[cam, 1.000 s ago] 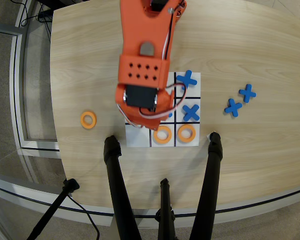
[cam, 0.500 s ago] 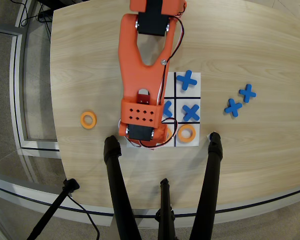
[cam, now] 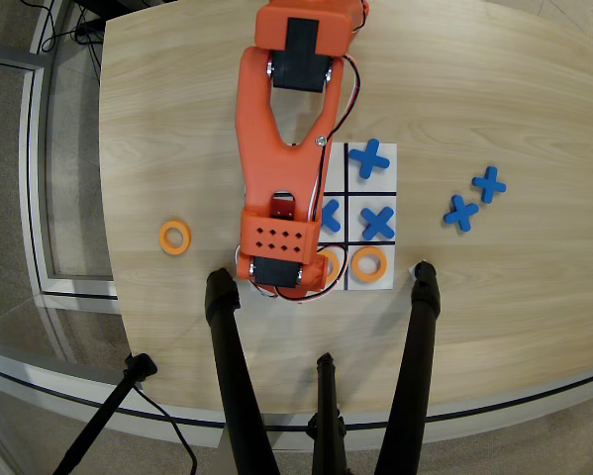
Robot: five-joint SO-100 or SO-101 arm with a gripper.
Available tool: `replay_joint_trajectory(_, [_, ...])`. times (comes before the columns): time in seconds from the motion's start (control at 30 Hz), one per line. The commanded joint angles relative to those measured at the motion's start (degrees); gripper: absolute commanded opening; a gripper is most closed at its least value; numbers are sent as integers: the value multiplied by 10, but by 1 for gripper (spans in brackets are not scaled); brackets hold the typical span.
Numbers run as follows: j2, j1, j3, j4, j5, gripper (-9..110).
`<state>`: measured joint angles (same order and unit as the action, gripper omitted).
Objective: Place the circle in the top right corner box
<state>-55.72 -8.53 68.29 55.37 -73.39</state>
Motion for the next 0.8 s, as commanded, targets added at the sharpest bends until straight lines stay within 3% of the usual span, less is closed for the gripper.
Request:
replay_joint_trajectory(0.0, [5,0,-41,-9,4,0])
replay_joint_trajectory(0.77, [17,3,-69,-4,25,9])
